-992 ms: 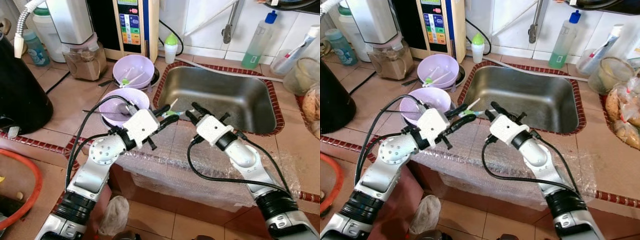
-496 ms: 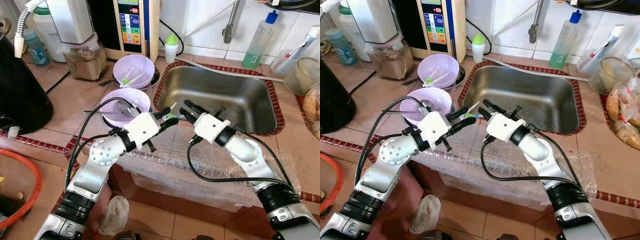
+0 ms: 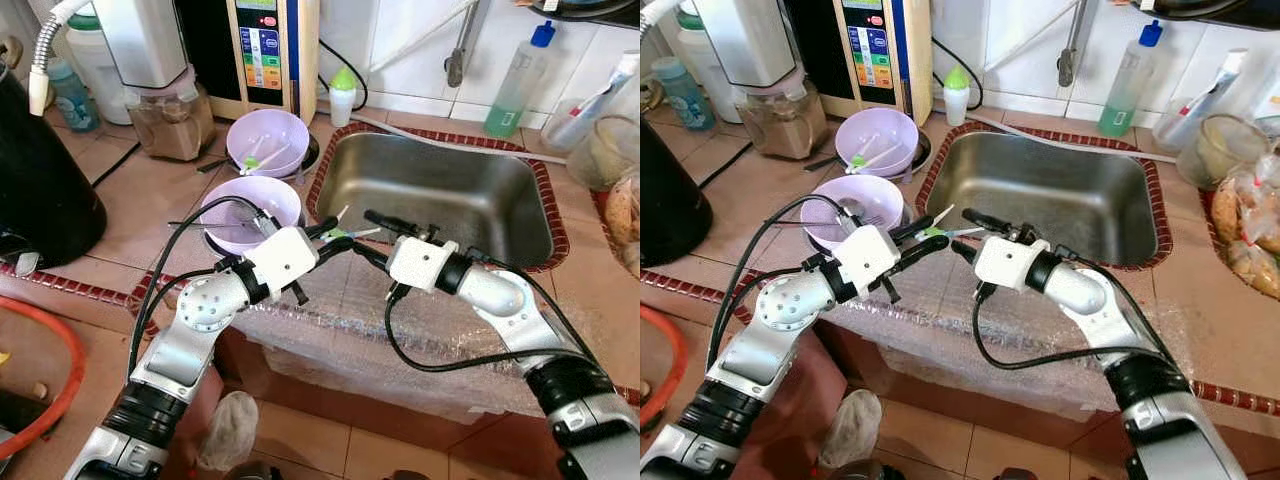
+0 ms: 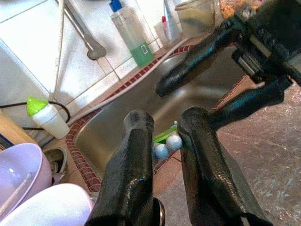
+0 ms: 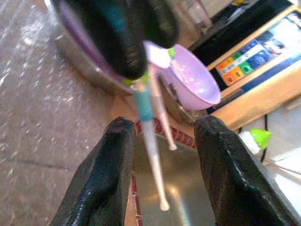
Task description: Kitchen organization
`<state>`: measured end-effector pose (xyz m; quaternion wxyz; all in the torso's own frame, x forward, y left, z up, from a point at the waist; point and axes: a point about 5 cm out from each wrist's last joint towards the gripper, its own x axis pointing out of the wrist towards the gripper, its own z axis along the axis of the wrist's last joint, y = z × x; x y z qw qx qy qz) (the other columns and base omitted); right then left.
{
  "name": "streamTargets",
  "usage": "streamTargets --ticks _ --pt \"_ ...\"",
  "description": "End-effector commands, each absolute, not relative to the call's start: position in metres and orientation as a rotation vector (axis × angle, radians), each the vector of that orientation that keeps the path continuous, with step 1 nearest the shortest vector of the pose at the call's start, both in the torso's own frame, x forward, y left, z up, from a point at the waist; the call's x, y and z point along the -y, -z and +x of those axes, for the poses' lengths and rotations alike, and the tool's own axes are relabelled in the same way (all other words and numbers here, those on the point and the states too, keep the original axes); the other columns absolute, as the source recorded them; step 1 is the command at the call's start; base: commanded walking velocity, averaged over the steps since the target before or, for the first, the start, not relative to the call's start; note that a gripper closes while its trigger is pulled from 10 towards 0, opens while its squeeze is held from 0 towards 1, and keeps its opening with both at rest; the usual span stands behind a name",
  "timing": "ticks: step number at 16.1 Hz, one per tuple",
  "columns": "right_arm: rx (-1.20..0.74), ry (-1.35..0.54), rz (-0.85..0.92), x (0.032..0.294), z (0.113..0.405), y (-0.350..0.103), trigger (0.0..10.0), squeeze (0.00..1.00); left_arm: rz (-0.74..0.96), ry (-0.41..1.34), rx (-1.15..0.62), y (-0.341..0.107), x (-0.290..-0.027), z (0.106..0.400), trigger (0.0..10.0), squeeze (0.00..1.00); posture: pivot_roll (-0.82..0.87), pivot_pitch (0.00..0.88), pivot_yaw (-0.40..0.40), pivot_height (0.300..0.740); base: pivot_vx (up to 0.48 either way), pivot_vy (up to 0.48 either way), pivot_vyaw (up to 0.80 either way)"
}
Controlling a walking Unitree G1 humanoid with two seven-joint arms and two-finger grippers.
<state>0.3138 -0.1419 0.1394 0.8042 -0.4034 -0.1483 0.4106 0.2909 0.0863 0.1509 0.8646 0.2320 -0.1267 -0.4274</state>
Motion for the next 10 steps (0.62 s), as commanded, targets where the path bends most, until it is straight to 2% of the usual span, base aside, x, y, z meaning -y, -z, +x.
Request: streamTargets --ticks 1,2,5,6,10 --pt "0.327 -0.912 -0.912 0.138 0.315 -0.140 10.0 0.14 0.509 0.899 0.286 -0.157 -0.085 0.293 10.0 0.00 -0.03 0.013 0.030 0.740 0.000 0.000 0.00" --pt "0.322 -0.886 -0.963 0.136 0.318 -0.137 10.0 0.00 0.507 0.898 0.293 -0.159 -0.084 0.293 10.0 0.00 -0.03 0.013 0.030 0.740 0.000 0.000 0.00" --pt "0.316 -0.872 -1.008 0.131 0.324 -0.131 10.0 0.00 0.508 0.897 0.300 -0.160 -0.084 0.294 10.0 0.00 -0.02 0.011 0.030 0.740 0.000 0.000 0.00" --pt "0.327 -0.831 -1.004 0.130 0.328 -0.134 0.0 0.00 0.508 0.898 0.301 -0.160 -0.084 0.294 10.0 0.00 -0.02 0.010 0.029 0.740 0.000 0.000 0.00" --pt "0.374 -0.714 -1.033 0.126 0.341 -0.145 0.0 0.00 0.508 0.903 0.307 -0.161 -0.082 0.293 10.0 0.00 -0.02 0.010 0.029 0.740 0.000 0.000 0.00"
